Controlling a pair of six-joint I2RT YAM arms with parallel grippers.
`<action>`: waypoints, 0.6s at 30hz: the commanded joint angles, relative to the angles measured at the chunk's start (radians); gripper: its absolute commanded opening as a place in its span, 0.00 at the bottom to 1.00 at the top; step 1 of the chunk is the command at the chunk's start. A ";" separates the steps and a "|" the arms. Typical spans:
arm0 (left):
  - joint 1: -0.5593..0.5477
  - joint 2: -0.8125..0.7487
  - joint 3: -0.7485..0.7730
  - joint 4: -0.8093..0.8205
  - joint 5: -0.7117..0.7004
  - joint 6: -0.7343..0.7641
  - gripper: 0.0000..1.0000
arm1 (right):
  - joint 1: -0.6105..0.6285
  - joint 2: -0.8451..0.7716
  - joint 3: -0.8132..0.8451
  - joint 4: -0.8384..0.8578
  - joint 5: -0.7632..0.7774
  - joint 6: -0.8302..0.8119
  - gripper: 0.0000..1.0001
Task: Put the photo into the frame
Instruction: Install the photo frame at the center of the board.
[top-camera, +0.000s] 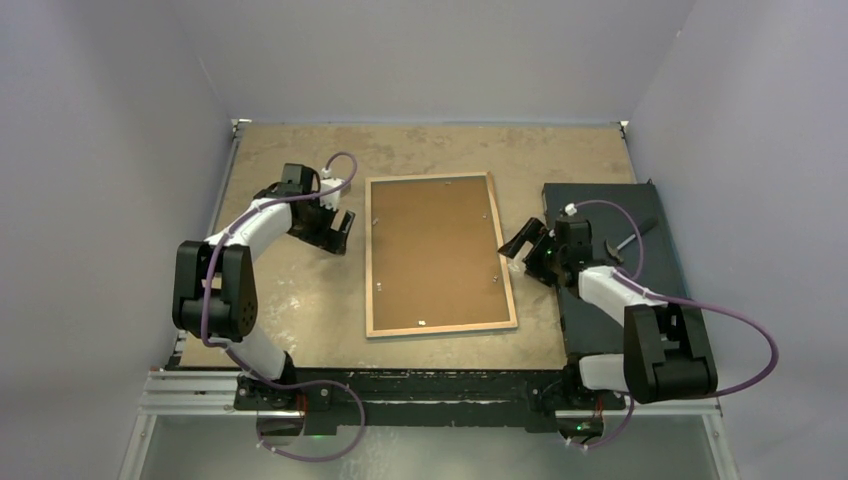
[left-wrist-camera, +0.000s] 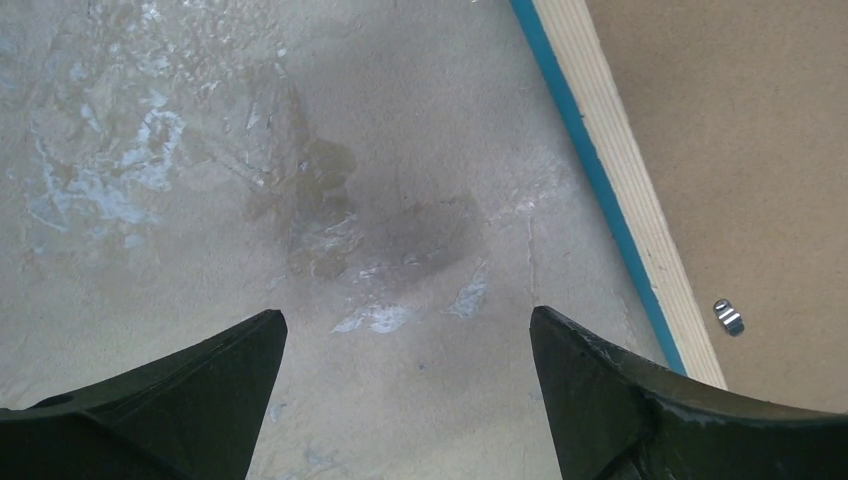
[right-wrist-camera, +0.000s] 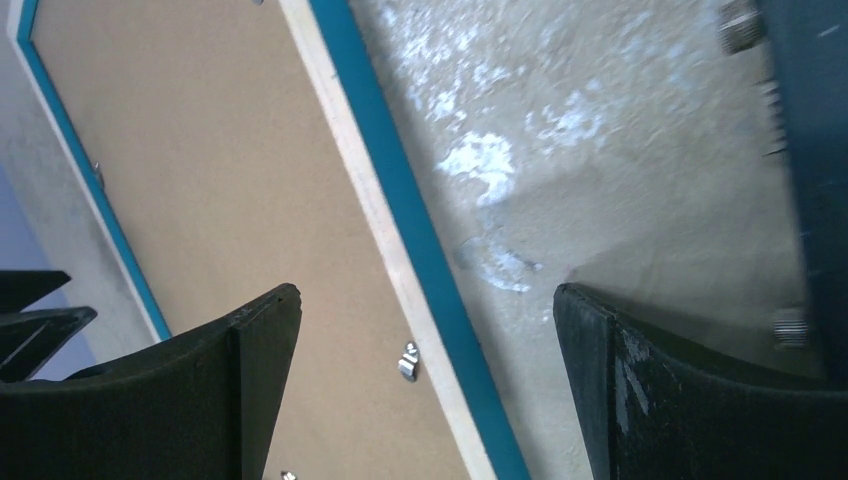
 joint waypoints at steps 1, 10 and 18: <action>0.005 -0.005 0.016 0.012 0.071 0.008 0.90 | 0.069 -0.020 -0.015 -0.001 -0.040 0.055 0.99; 0.006 0.011 0.081 -0.051 0.084 0.009 0.89 | 0.208 0.062 -0.004 0.067 -0.033 0.140 0.99; 0.060 0.051 0.056 -0.046 0.090 0.027 0.81 | 0.232 0.094 0.052 0.076 -0.027 0.132 0.99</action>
